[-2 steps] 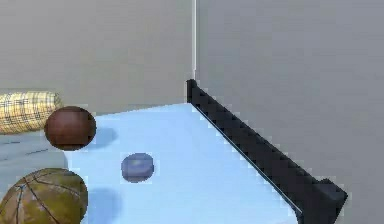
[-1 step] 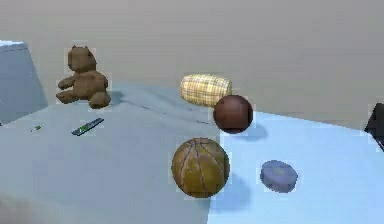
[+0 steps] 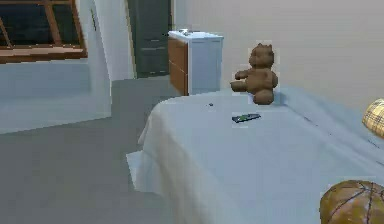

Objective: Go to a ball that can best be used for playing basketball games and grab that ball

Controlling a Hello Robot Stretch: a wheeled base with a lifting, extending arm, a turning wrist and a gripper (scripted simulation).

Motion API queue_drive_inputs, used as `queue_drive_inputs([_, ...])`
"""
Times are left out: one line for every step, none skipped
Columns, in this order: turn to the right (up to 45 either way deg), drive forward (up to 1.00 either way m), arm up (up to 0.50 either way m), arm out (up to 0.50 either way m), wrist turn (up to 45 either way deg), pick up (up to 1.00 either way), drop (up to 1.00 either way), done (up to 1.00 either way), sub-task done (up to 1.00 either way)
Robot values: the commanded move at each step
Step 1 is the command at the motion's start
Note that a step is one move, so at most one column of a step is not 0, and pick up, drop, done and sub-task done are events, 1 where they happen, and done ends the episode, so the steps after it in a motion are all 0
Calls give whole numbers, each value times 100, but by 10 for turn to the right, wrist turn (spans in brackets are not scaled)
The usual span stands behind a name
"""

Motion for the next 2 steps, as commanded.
queue_drive_inputs([-330, 0, 0, 0, 0, 0, 0, 0, 0])
queue_drive_inputs([0, 0, 50, 0, 0, 0, 0, 0, 0])
